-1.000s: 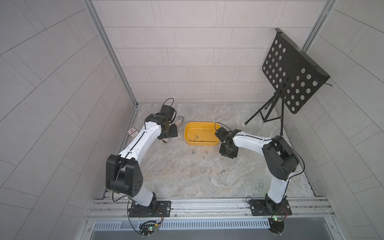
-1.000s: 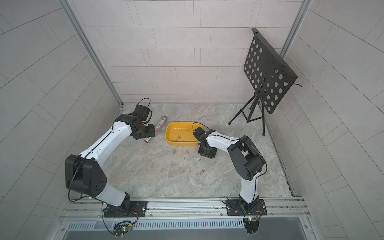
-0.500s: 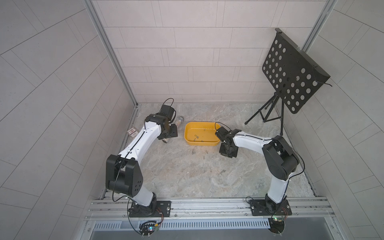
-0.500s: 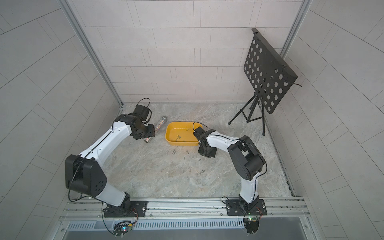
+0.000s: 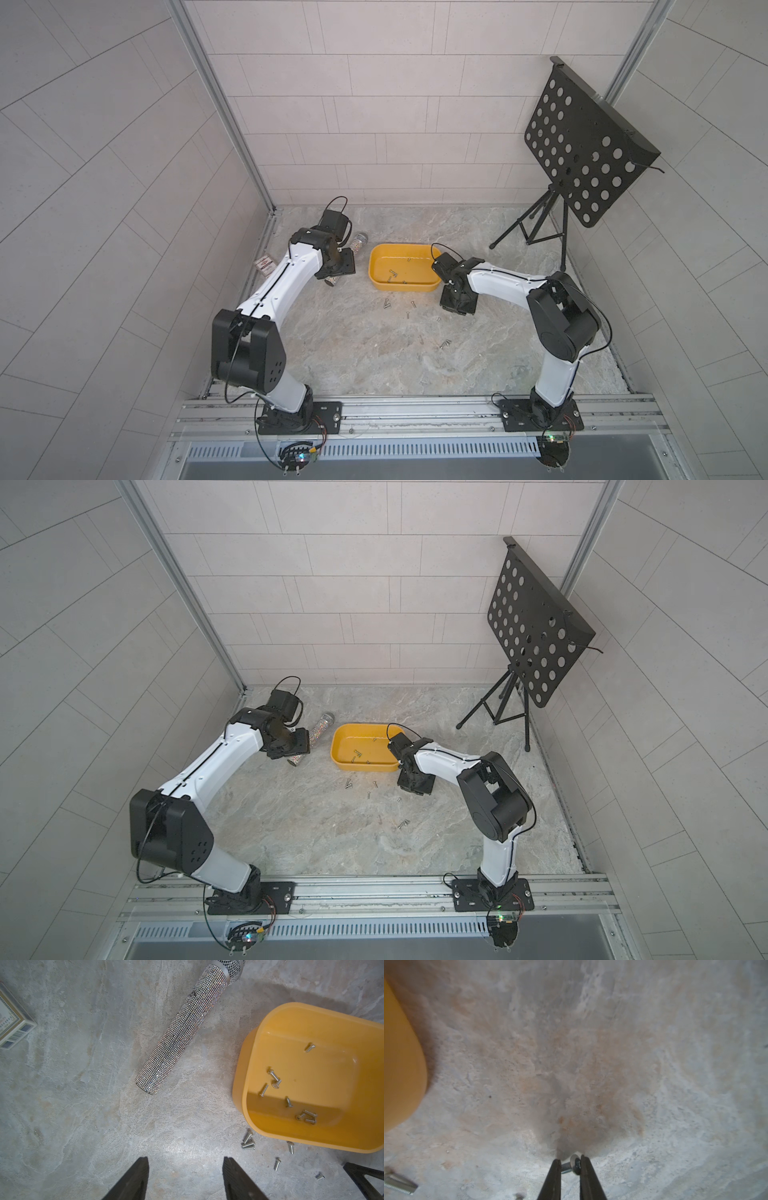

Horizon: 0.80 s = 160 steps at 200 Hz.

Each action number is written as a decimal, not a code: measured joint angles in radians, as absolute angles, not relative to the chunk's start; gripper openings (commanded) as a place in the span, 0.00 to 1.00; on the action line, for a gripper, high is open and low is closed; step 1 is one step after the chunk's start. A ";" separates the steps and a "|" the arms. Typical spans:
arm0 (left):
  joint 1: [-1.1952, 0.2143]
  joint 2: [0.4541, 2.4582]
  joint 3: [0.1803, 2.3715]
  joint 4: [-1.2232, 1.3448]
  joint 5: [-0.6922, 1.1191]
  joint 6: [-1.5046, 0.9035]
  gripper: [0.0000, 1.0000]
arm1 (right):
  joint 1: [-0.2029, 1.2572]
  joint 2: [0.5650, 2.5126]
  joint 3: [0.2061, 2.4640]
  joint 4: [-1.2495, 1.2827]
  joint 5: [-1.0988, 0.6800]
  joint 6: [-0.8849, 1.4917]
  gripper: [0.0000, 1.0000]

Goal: Put the screws on the desktop into the storage box
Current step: Pick up the screw from the center of the board, then place the screw in the storage box.

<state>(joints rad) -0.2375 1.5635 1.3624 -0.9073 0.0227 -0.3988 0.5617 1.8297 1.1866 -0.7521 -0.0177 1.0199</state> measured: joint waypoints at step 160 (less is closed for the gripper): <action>-0.236 1.565 1.362 -0.902 0.023 -0.399 0.64 | 0.562 1.709 1.394 -0.879 -0.015 0.955 0.17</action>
